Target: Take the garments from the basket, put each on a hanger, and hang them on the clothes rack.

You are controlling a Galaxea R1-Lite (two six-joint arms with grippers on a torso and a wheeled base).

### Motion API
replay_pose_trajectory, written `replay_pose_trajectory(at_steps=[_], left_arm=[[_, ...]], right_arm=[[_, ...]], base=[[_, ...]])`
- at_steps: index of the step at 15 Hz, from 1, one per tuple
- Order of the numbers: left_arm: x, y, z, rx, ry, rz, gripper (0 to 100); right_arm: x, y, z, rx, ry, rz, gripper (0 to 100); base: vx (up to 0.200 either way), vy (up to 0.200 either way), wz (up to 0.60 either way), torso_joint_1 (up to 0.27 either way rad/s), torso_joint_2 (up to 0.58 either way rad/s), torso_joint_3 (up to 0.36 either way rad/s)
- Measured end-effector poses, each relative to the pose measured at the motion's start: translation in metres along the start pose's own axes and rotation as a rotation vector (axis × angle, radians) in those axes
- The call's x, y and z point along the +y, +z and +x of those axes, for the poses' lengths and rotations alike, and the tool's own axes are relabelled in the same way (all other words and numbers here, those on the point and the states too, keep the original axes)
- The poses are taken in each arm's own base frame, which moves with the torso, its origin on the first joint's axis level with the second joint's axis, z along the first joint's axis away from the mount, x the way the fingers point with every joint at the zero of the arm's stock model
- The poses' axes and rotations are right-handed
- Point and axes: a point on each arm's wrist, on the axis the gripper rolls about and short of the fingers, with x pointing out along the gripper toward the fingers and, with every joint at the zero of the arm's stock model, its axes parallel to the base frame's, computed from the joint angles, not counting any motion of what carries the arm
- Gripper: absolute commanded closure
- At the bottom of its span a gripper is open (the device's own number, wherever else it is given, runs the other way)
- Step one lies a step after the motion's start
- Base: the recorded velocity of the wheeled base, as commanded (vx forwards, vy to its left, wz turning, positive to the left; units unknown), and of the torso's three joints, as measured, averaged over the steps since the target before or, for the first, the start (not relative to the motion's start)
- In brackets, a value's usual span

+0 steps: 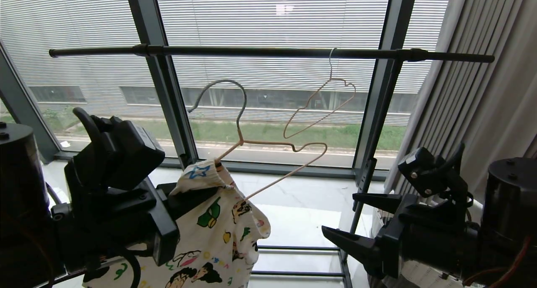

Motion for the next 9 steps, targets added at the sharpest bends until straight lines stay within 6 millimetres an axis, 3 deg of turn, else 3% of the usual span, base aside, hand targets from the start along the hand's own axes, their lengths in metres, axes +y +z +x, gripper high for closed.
replay_pose_trajectory(at_steps=[5,9], left_arm=[[0.006,0.02,-0.014,-0.092,0.038,0.014,100],[0.008,0.029,-0.018,-0.129,0.049,0.021,100]], right_arm=[[0.015,0.011,0.054,-0.101,-0.064,0.085,0],[0.026,0.007,0.089,-0.097,-0.102,0.083,0]], base=[[0.0,0.0,0.0,0.0,0.0,0.0],[0.0,0.0,0.0,0.0,0.0,0.0]])
